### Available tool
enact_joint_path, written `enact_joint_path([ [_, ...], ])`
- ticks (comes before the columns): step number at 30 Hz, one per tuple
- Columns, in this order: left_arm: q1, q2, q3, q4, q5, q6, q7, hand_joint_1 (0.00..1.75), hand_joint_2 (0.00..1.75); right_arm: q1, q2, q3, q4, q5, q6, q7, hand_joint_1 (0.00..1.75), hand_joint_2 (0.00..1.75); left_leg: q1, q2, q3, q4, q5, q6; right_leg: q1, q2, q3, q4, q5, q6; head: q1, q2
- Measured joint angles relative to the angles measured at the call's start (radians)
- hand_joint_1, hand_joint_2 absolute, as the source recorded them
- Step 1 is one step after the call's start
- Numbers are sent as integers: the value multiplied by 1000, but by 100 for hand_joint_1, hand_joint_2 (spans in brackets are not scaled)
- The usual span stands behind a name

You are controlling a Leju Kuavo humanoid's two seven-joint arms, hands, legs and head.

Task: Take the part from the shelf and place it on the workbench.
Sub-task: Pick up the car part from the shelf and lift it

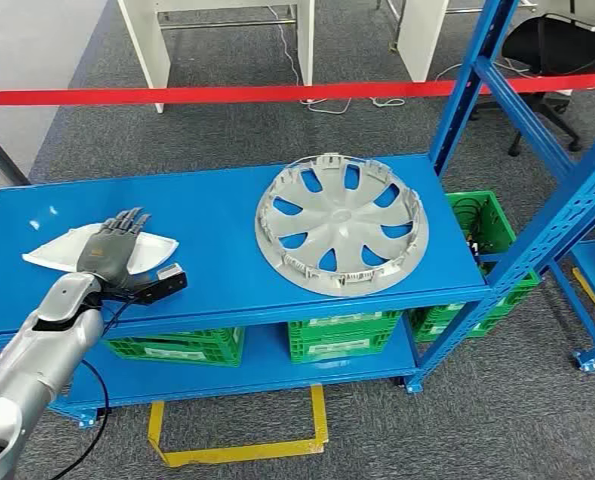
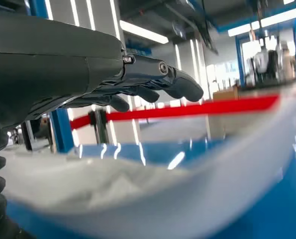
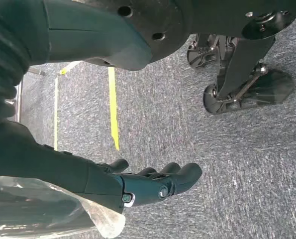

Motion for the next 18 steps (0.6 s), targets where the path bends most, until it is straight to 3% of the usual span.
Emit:
enact_joint_path([
  [1, -7, 0, -1, 7, -3, -16, 5, 116, 175, 0, 0, -1, 0, 0, 1, 0, 0, 175, 0, 0, 0, 0, 0, 0, 0, 0, 0, 0, 0, 0, 0, 0],
  [2, -13, -1, -1, 14, -6, -30, 9, 131, 175, 0, 0, -2, 0, 0, 1, 0, 0, 175, 0, 0, 0, 0, 0, 0, 0, 0, 0, 0, 0, 0, 0, 0],
  [3, -24, -1, -2, 27, -11, -54, 19, 175, 175, 0, 0, -4, 0, 1, 2, 1, 0, 175, 0, 0, 0, 0, 0, 0, 0, -1, 0, 0, 0, 0, 0, 0],
  [9, -65, -7, -11, 96, -32, -115, 73, 175, 175, 0, 0, -18, 0, 2, 4, 3, 0, 175, 0, -1, 0, 0, 1, 0, 0, 0, 1, 0, 1, 0, 0, 0],
  [18, -87, -18, -23, 146, -45, -126, 96, 175, 175, 0, 0, -30, 0, 3, 3, 7, 0, 175, 0, -1, 1, 0, 1, 0, 0, 0, 1, 0, 1, -1, 0, 0],
])
